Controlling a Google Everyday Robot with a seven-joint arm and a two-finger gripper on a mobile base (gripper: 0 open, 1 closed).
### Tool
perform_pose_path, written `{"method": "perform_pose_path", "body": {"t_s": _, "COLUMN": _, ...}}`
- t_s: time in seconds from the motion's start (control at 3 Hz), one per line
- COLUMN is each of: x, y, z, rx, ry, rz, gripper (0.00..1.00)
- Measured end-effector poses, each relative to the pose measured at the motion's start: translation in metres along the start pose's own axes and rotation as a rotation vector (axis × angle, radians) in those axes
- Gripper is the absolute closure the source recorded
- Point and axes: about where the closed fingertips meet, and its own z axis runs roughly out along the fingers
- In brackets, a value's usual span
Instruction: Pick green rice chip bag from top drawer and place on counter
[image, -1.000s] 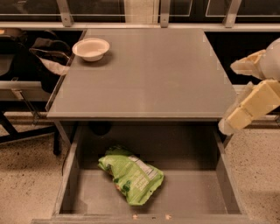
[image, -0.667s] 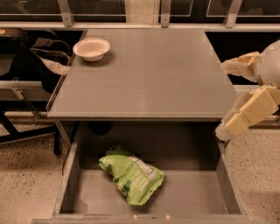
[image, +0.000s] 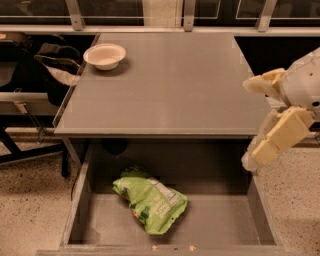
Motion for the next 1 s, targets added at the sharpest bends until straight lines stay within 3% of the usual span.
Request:
{"method": "perform_pose_path", "body": {"t_s": 0.67, "x": 0.002, "y": 0.027, "z": 0.062, "rx": -0.069, "ry": 0.013, "rz": -0.024, "gripper": 0.00}}
{"method": "perform_pose_path", "body": {"t_s": 1.0, "x": 0.005, "y": 0.034, "z": 0.093, "rx": -0.038, "ry": 0.042, "rz": -0.002, "gripper": 0.00}}
